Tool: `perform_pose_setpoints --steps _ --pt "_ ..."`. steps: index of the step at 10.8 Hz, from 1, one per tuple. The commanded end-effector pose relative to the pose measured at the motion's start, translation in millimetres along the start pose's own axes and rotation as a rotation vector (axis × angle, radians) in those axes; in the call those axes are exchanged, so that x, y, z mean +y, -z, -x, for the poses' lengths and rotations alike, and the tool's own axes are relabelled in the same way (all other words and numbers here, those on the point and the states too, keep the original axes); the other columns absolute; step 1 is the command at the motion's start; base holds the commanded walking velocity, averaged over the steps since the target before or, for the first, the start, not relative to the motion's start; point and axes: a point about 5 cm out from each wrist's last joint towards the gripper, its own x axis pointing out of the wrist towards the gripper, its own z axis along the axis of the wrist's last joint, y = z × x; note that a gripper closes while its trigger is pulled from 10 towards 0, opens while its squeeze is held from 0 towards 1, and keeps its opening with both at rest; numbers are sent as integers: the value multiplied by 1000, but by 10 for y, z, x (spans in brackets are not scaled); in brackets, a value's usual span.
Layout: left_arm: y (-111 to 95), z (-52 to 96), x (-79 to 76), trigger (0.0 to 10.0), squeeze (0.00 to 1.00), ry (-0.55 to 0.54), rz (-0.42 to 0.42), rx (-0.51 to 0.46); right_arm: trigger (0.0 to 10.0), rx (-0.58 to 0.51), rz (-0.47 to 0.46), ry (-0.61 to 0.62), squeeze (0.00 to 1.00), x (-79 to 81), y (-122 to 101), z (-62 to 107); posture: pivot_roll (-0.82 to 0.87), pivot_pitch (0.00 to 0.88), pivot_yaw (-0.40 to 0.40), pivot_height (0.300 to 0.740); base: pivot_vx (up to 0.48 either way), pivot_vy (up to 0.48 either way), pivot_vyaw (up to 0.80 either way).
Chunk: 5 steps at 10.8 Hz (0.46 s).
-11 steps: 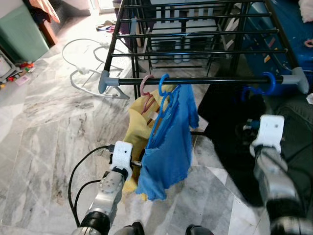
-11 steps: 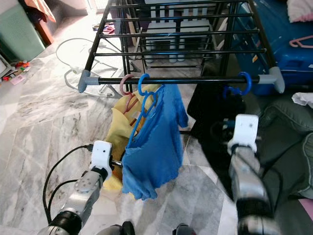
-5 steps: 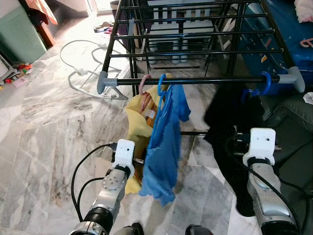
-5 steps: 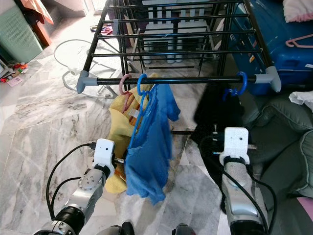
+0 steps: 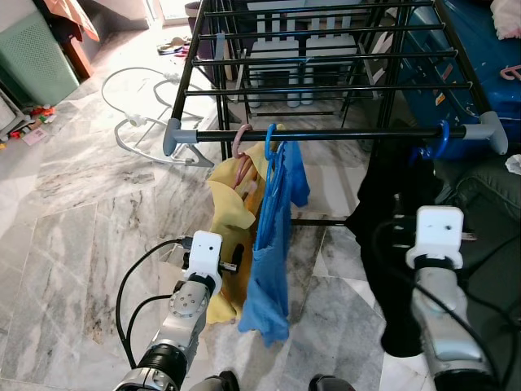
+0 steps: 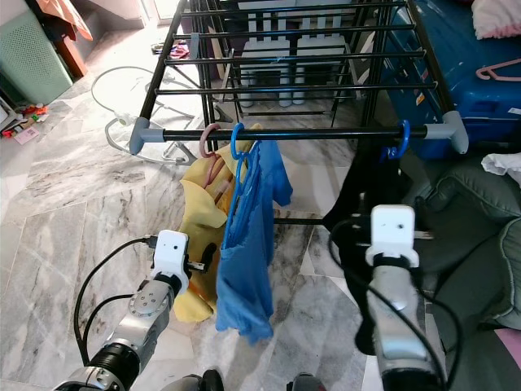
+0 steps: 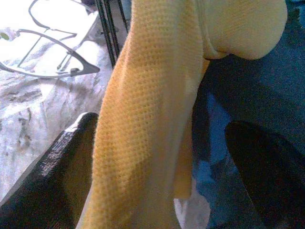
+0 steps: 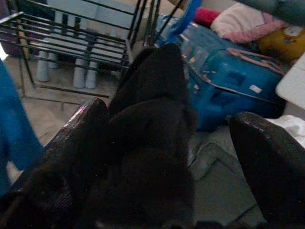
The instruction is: Hang hanger
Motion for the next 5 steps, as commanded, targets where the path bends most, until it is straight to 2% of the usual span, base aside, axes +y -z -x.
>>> perform_pose_setpoints --steps 1,2,4,5 --pt "83 41 28 10000 0 -13 -12 26 10000 -8 3 -18 1000 56 -3 36 -254 88 80 740 0 0 0" --pt "84 45 20 10000 0 -16 -13 24 10000 -2 3 -20 1000 68 11 50 -245 86 76 740 0 0 0" --pt "93 49 58 10000 0 -32 -24 30 10000 -9 1 -61 0 184 -18 12 -234 85 71 740 -274 0 0" --pt "105 58 69 10000 0 -38 -23 34 10000 -10 1 -62 0 186 -19 11 -232 81 71 740 -281 0 0"
